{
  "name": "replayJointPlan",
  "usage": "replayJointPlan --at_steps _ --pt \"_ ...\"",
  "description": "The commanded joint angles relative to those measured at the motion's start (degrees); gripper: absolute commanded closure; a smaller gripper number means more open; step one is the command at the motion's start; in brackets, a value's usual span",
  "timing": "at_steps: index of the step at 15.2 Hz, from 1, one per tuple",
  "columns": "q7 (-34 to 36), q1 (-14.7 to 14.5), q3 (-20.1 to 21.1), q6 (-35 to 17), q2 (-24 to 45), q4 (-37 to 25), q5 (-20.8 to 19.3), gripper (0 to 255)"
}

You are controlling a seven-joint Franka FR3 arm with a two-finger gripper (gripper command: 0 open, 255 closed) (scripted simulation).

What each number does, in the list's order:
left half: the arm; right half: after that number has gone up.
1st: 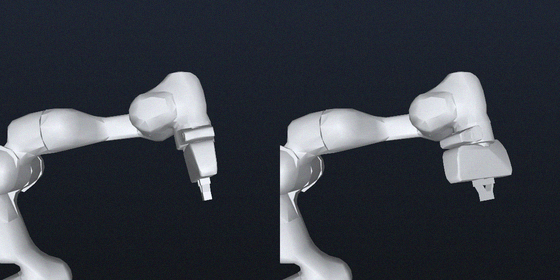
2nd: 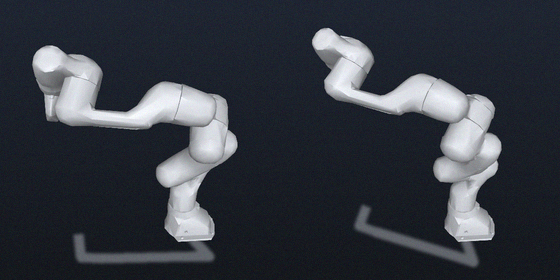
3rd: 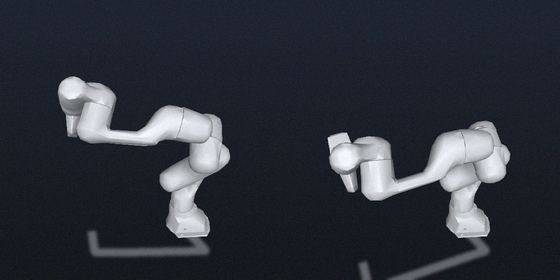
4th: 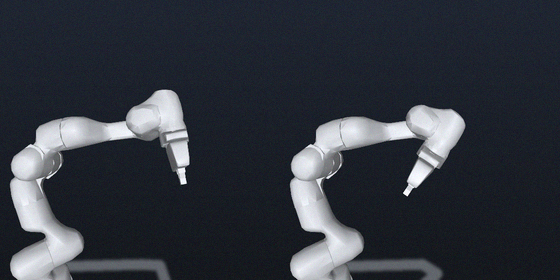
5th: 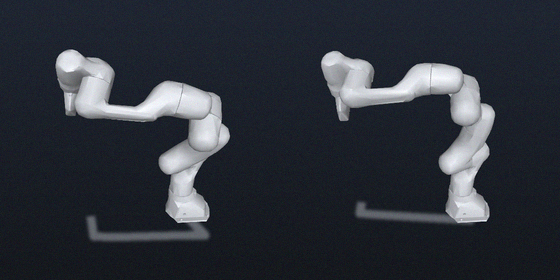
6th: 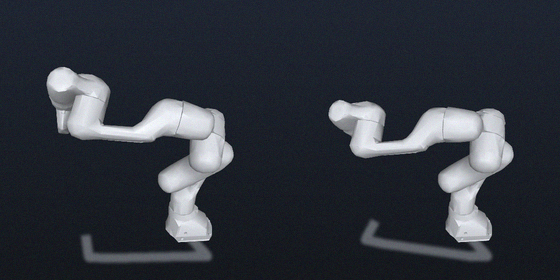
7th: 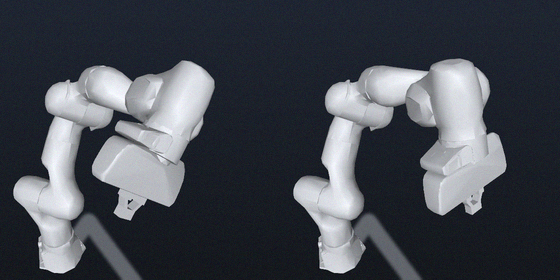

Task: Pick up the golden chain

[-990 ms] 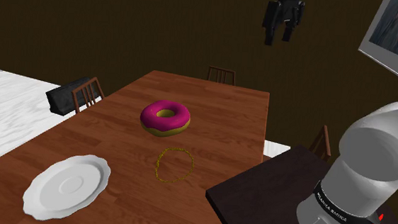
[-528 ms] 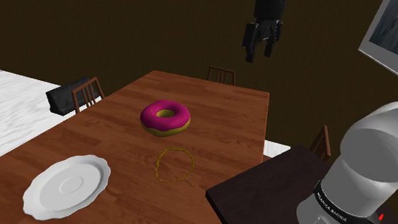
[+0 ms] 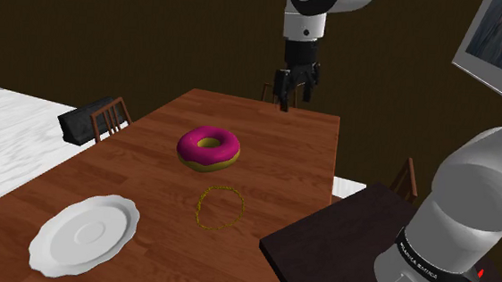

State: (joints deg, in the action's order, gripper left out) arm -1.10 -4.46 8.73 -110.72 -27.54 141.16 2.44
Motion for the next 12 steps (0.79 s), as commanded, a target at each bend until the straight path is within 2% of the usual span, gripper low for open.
replayJointPlan --at_steps 1,7,12 --pt "1.36 -0.54 1.40 -2.94 3.33 0.18 0.25 0" --pt "5.60 -1.75 5.20 -11.29 14.77 -0.86 -0.42 0" --pt "9.90 -2.79 7.70 -17.28 25.47 -3.61 -2.82 0"
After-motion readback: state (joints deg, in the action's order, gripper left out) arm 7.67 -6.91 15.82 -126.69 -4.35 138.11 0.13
